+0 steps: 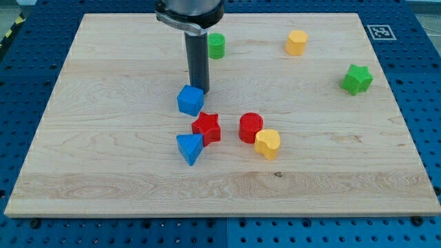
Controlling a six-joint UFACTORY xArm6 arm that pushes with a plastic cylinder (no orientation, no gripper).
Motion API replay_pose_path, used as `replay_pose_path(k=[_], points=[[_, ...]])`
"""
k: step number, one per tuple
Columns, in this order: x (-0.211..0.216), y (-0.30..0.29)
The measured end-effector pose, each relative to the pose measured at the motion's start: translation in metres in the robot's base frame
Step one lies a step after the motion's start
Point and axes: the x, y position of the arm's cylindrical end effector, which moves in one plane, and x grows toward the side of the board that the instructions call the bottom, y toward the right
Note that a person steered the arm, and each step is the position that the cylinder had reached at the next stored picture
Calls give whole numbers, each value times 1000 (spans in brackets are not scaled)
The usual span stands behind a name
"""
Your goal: Move the green circle towards left
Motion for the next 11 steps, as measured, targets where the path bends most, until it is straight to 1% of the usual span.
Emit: replay_pose_path(k=[1,2,3,4,5,6,7,8,9,10,11], points=[[12,2],[2,2],[-42,5],[-75,61],[-97,96],[-123,87],[-126,46],[-86,-4],[-41,-35],[-57,-40],[-111,-40]])
